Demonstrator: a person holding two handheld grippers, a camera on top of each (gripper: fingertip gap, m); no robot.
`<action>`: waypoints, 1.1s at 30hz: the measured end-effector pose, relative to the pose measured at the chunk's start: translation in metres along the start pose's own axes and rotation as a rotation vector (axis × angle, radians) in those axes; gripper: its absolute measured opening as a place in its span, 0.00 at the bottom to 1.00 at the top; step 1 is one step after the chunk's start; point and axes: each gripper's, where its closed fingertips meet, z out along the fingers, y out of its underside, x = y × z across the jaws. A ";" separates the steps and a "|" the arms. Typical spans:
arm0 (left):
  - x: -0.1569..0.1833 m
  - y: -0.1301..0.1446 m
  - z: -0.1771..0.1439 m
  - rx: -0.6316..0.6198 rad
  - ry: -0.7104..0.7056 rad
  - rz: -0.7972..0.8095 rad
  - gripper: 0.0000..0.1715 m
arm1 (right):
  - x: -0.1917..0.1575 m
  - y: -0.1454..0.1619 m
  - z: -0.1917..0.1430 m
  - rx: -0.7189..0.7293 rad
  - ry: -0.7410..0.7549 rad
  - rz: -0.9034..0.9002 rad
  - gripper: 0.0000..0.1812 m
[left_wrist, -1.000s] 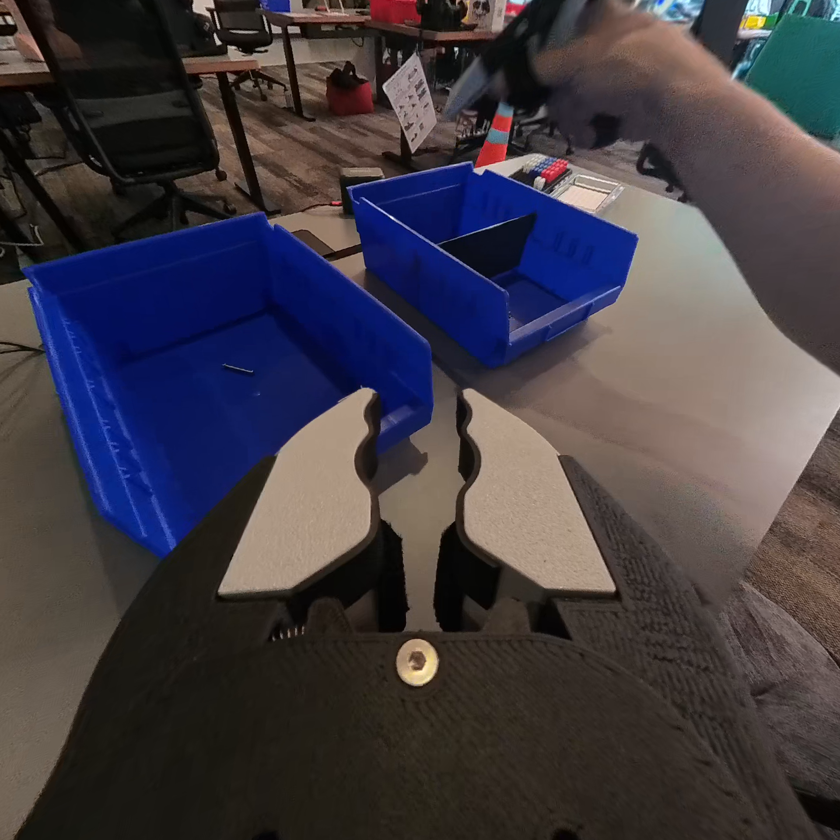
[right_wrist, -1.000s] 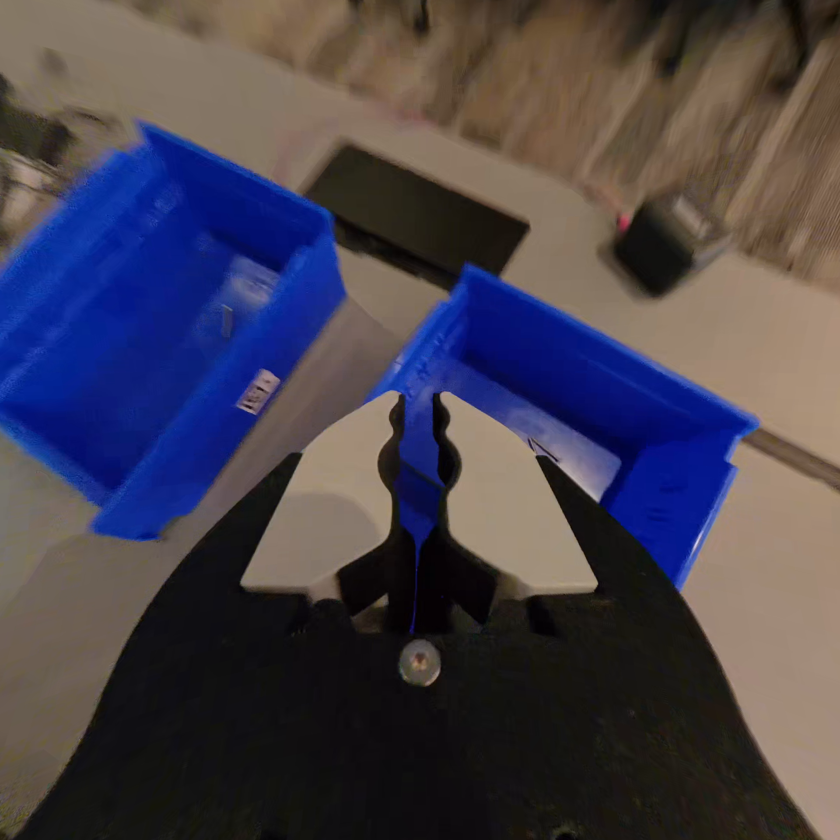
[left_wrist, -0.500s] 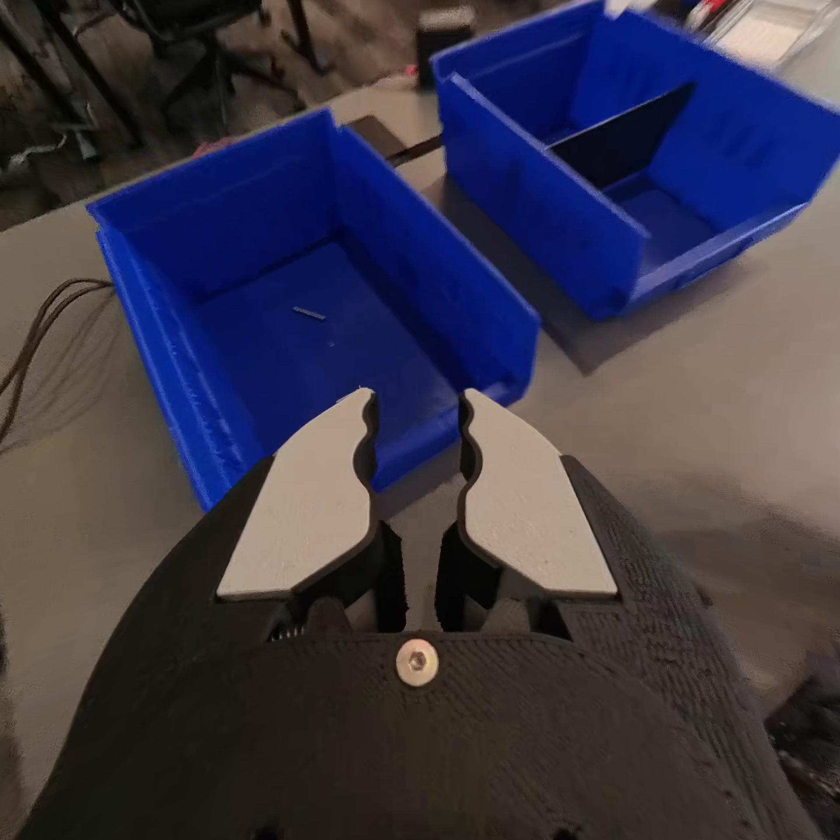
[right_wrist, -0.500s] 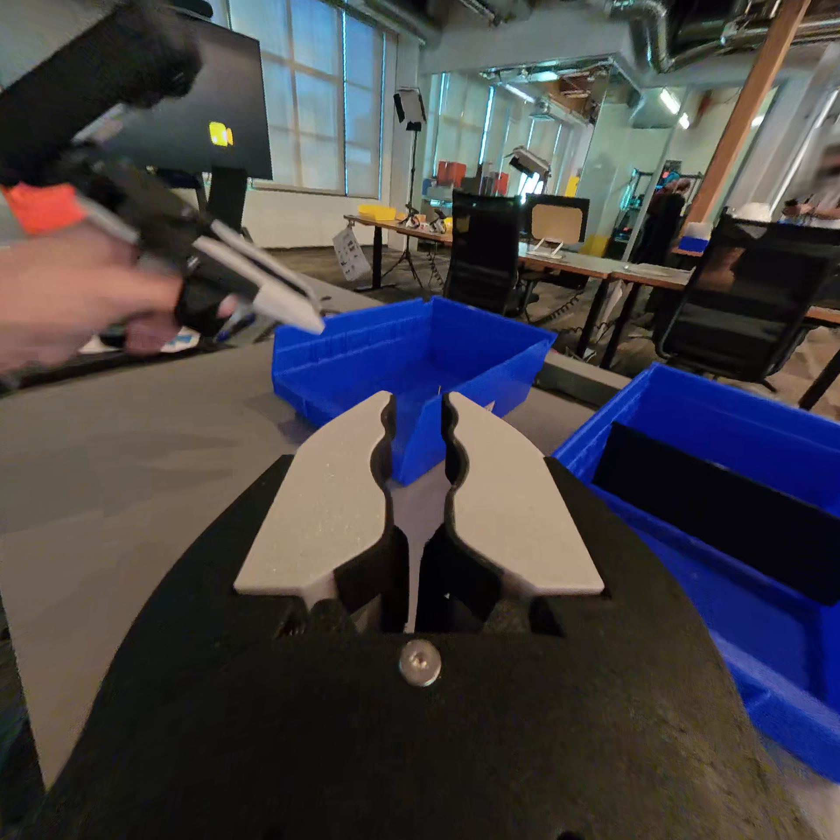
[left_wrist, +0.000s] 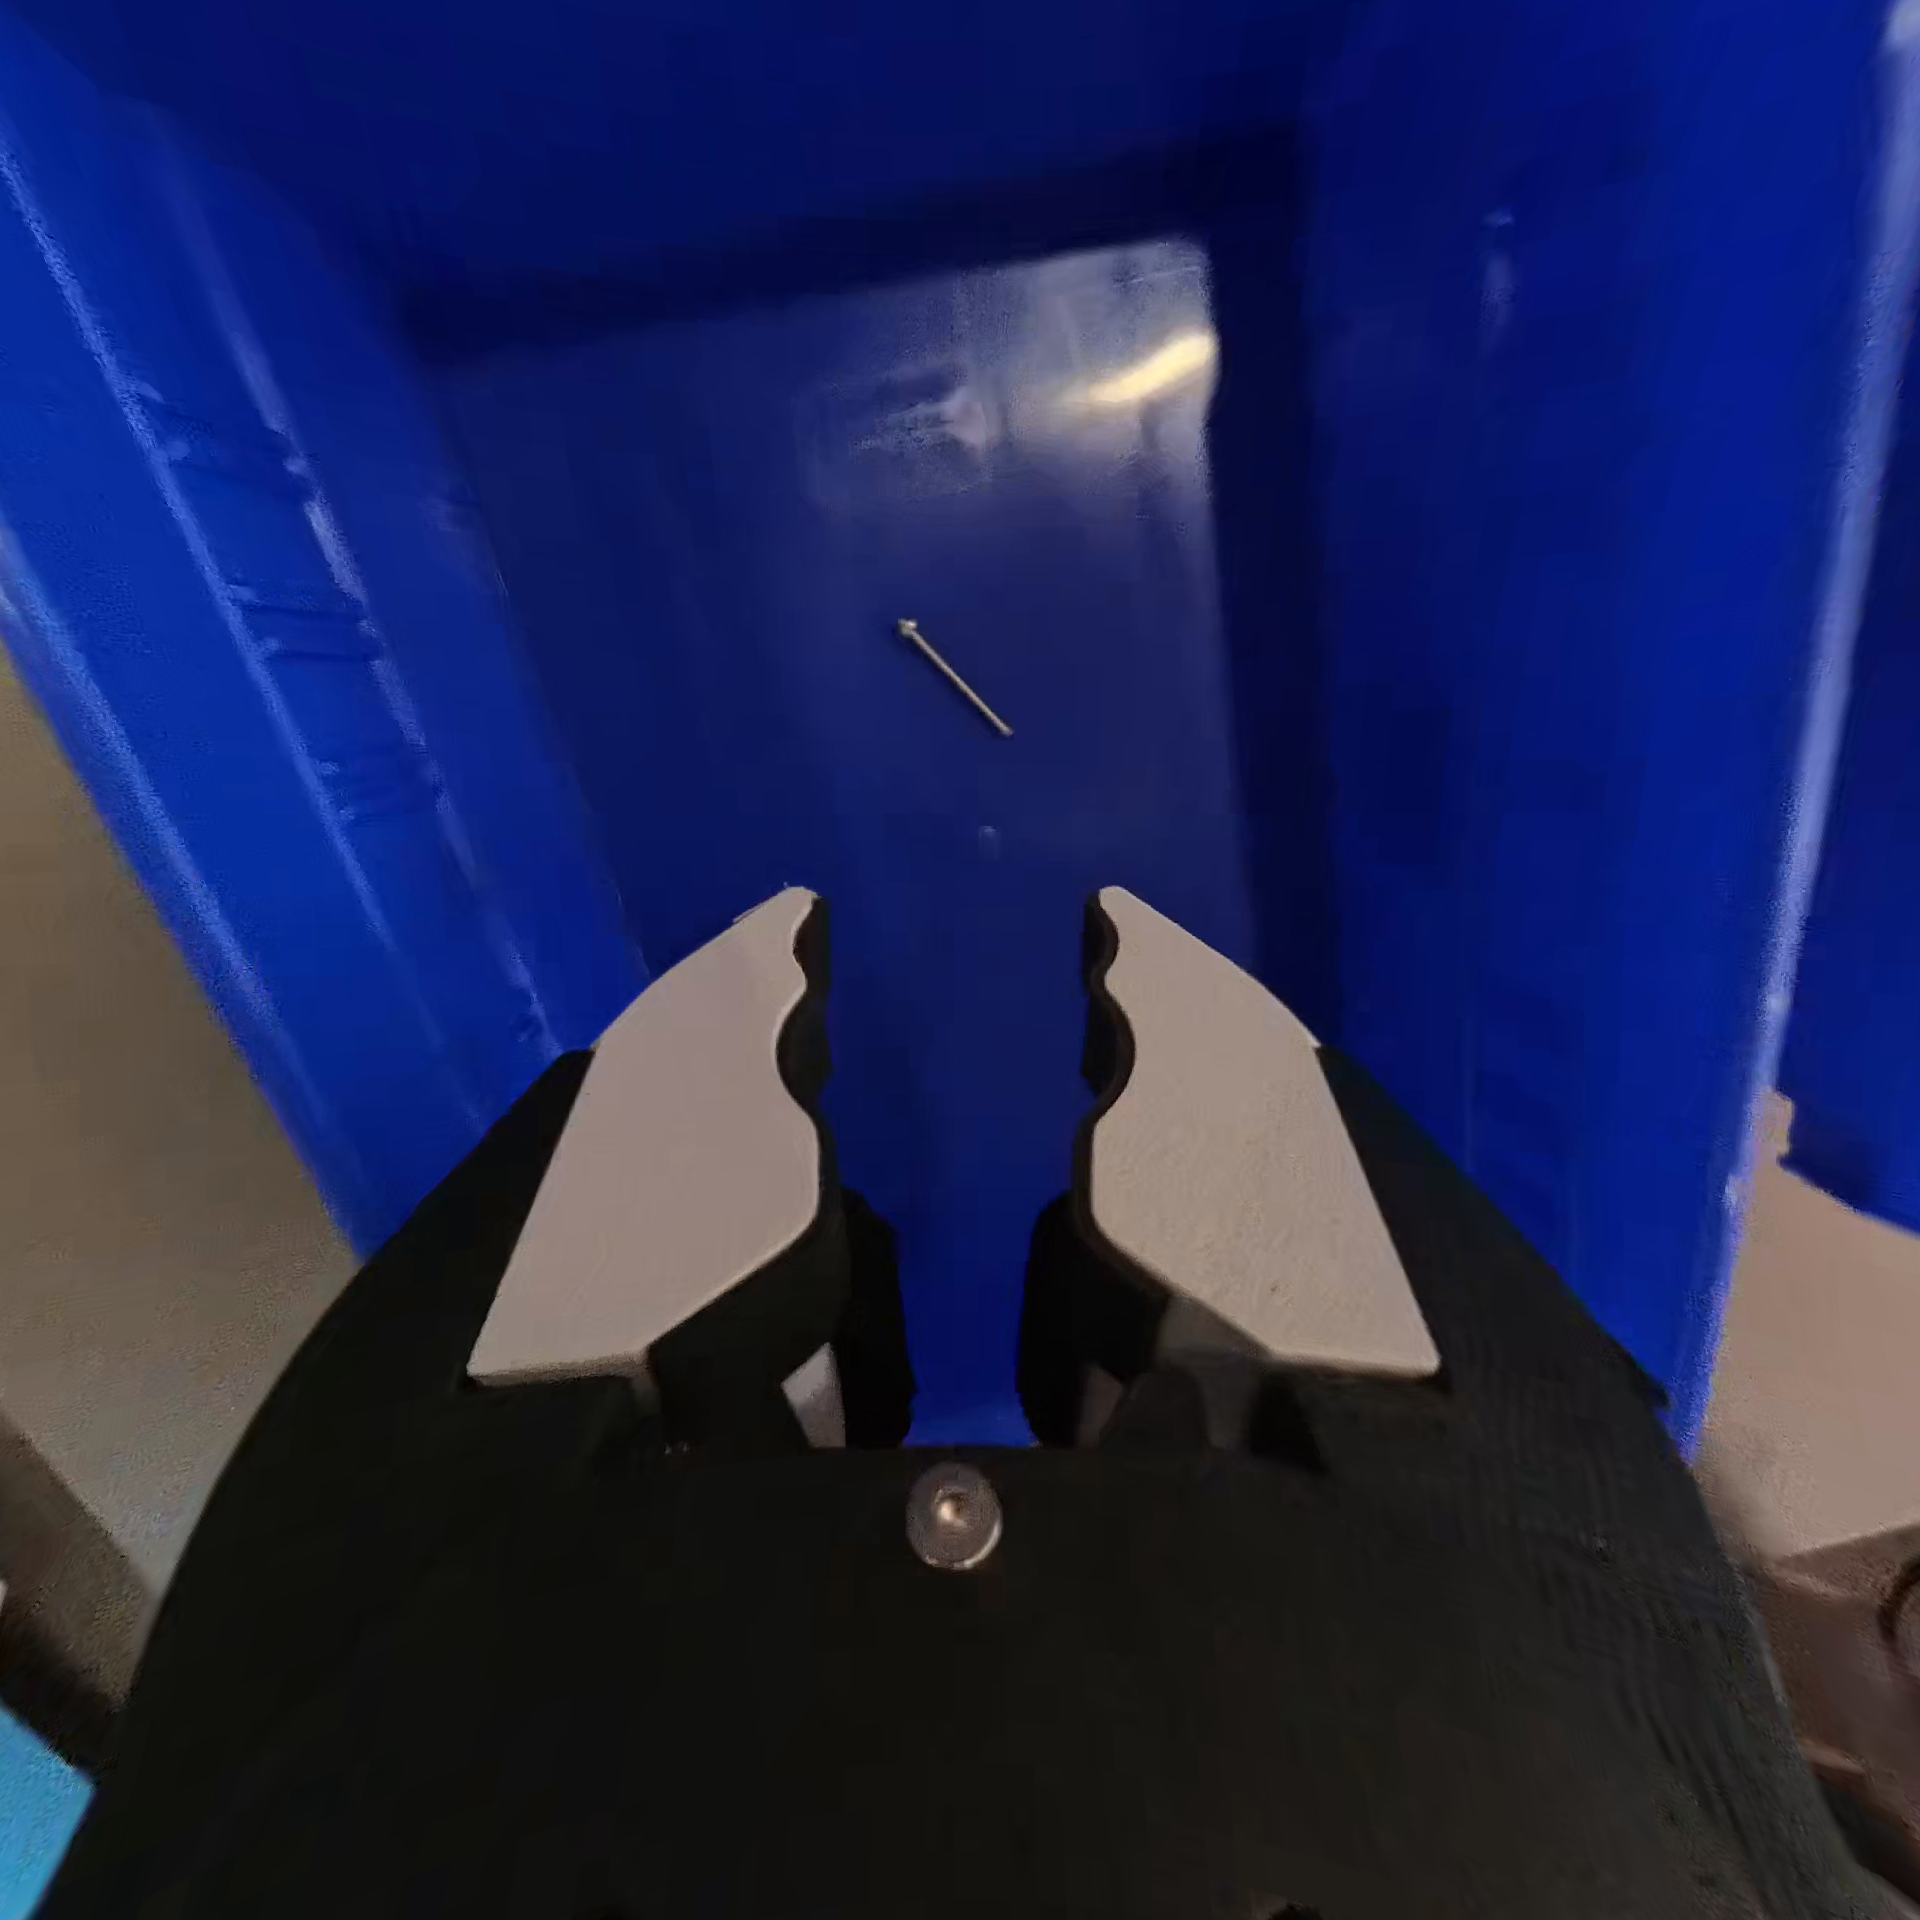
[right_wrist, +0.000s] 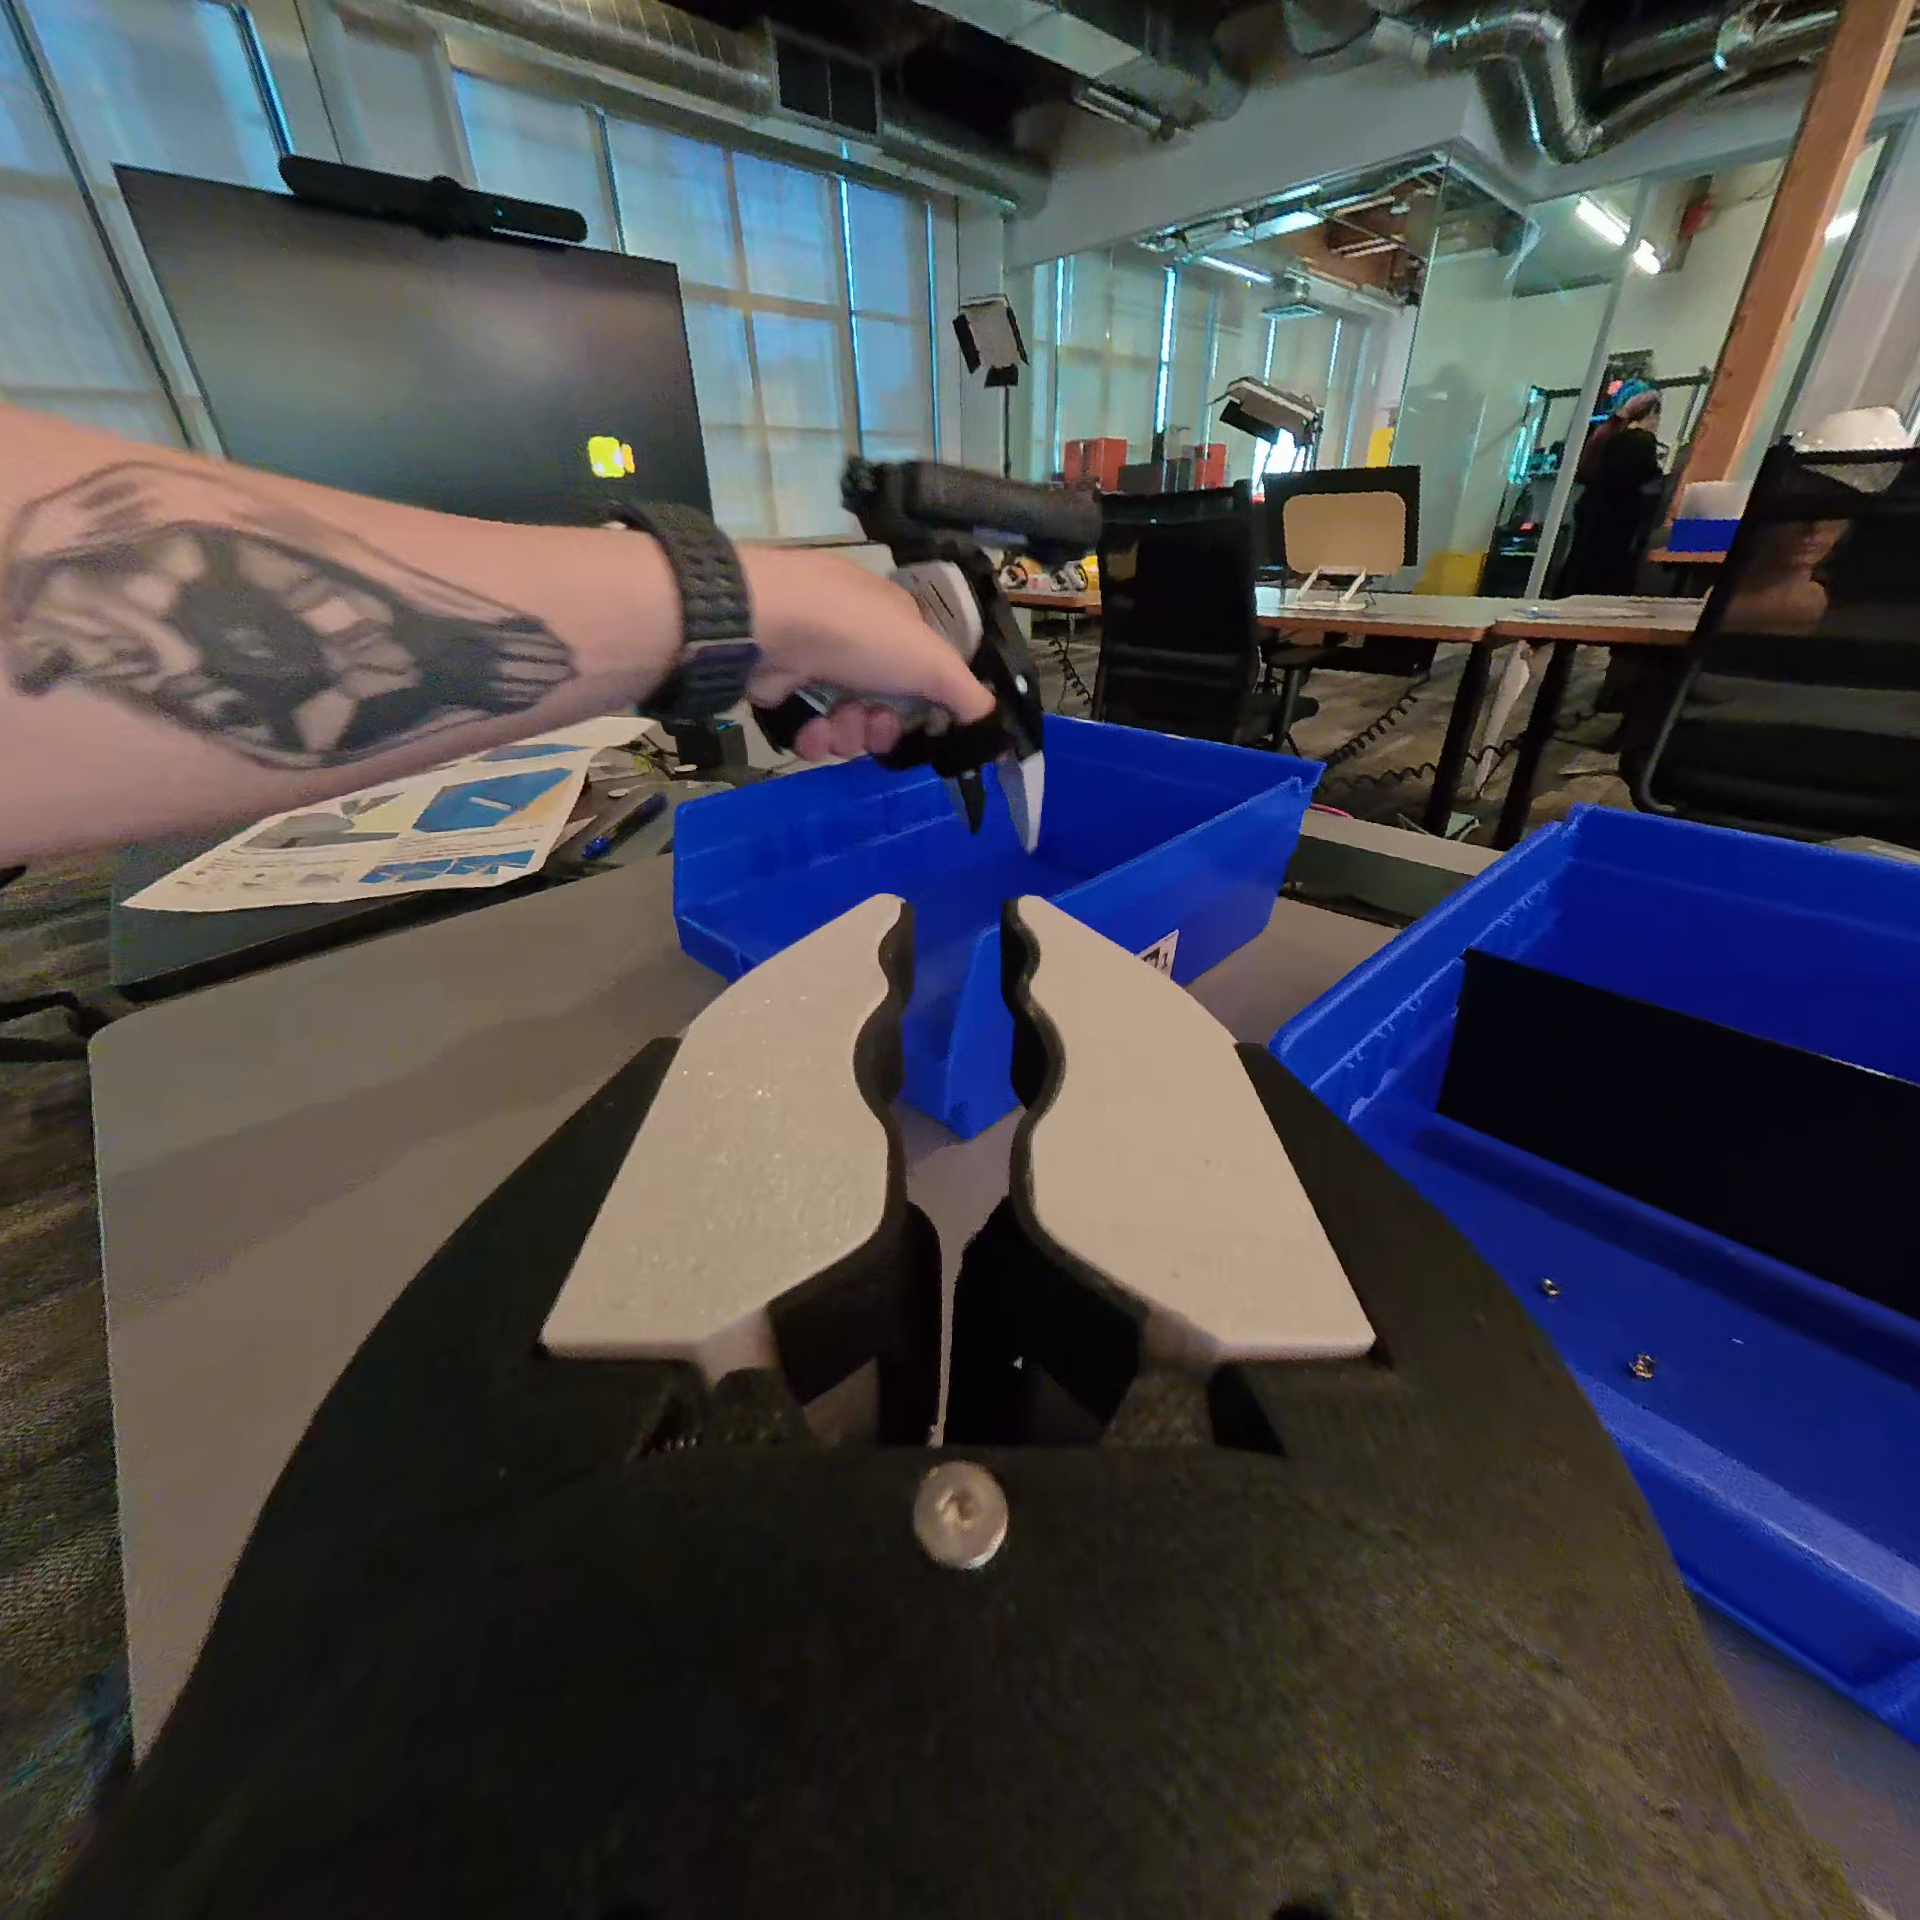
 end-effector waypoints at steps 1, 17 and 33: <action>-0.003 0.000 0.008 -0.025 -0.013 -0.028 0.28 | 0.000 -0.001 0.000 0.005 -0.005 -0.001 0.08; 0.001 -0.021 0.049 -0.066 -0.060 -0.201 0.10 | 0.020 0.018 0.001 -0.043 0.038 0.046 0.08; -0.006 -0.018 0.065 -0.125 -0.148 -0.218 0.15 | 0.027 0.014 -0.005 -0.010 0.030 0.081 0.07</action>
